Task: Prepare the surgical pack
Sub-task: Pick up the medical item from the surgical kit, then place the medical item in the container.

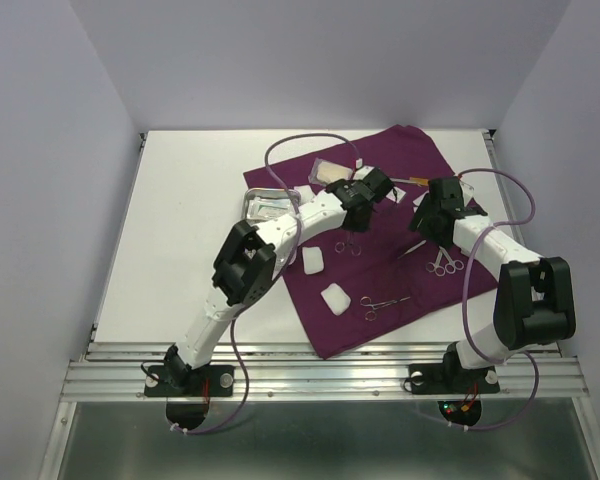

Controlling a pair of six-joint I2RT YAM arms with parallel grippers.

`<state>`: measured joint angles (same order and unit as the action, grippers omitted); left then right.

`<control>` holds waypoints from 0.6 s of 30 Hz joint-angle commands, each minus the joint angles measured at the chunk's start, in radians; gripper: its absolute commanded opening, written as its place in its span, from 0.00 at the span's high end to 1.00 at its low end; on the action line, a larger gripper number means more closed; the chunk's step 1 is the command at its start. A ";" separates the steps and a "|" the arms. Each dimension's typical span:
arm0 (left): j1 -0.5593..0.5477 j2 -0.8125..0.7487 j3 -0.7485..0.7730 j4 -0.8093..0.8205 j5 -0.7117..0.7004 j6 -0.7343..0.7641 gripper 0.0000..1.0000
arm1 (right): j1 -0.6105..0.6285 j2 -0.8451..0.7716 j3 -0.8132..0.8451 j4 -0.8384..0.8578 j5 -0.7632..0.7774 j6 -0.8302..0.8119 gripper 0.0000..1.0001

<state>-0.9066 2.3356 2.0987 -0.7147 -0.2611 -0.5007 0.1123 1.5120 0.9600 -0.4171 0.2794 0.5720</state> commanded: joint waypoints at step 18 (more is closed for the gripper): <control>0.230 -0.538 -0.601 0.227 -0.075 0.241 0.90 | 0.001 -0.026 -0.003 0.037 -0.037 -0.012 0.27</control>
<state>-0.6815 1.8687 1.5803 -0.5301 -0.3256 -0.3145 0.1123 1.5112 0.9600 -0.4152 0.2588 0.5667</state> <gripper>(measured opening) 0.195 0.733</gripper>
